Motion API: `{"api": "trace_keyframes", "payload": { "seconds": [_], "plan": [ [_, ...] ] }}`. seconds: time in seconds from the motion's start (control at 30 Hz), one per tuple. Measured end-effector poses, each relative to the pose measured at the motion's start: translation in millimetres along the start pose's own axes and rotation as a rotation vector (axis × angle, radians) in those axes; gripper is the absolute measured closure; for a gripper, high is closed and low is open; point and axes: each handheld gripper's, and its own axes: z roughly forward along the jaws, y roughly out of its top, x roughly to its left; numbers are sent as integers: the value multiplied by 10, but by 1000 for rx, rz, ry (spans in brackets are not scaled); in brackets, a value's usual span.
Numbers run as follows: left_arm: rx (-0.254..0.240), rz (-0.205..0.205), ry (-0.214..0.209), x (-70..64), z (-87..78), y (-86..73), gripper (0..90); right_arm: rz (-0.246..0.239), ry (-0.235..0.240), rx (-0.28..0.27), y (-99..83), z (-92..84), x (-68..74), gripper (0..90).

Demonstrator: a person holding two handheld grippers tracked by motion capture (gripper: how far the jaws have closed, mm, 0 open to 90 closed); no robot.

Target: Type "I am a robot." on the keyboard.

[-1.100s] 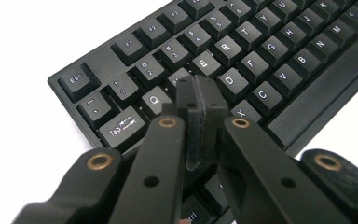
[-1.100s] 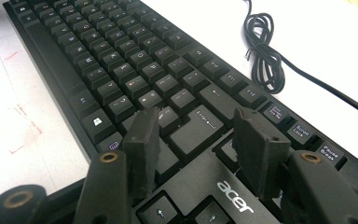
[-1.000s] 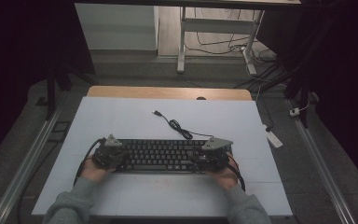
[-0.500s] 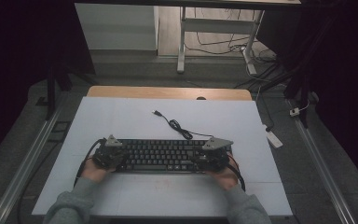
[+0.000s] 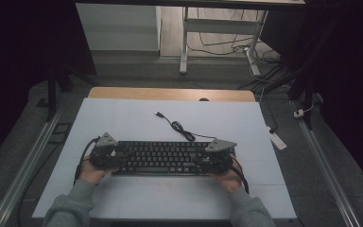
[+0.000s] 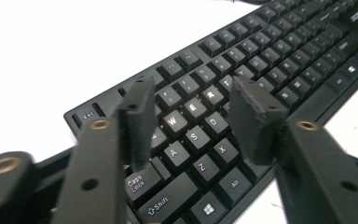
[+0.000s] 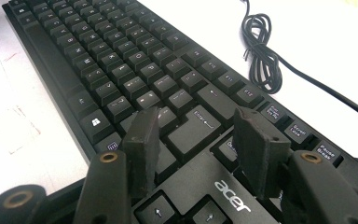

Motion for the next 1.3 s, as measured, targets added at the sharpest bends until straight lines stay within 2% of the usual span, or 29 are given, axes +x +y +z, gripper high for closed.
{"api": "trace_keyframes", "payload": {
  "seconds": [0.13, 0.23, 0.33, 0.73, 0.83, 1.1, 1.3],
  "plan": [
    [-5, -14, -6, 4, -11, 6, 414, -3, -1, 2, 3, -3, 3, 510],
    [9, -30, -23, 8, -1, 14, 356, -2, -1, 1, 4, -3, 4, 511],
    [10, -35, -17, 5, 2, 19, 325, 0, 0, -1, 5, -5, 3, 511],
    [30, -34, -15, 2, 18, 17, 279, -7, 8, -14, 34, -8, 27, 511],
    [21, -42, -41, -3, 12, 26, 274, -11, 11, -15, 47, -8, 38, 510],
    [16, -32, -36, -30, 0, 41, 274, -12, 18, -27, 77, -9, 63, 510],
    [22, -29, -32, -34, 13, 39, 272, -9, 42, -43, 120, 3, 103, 510]
  ]
}}
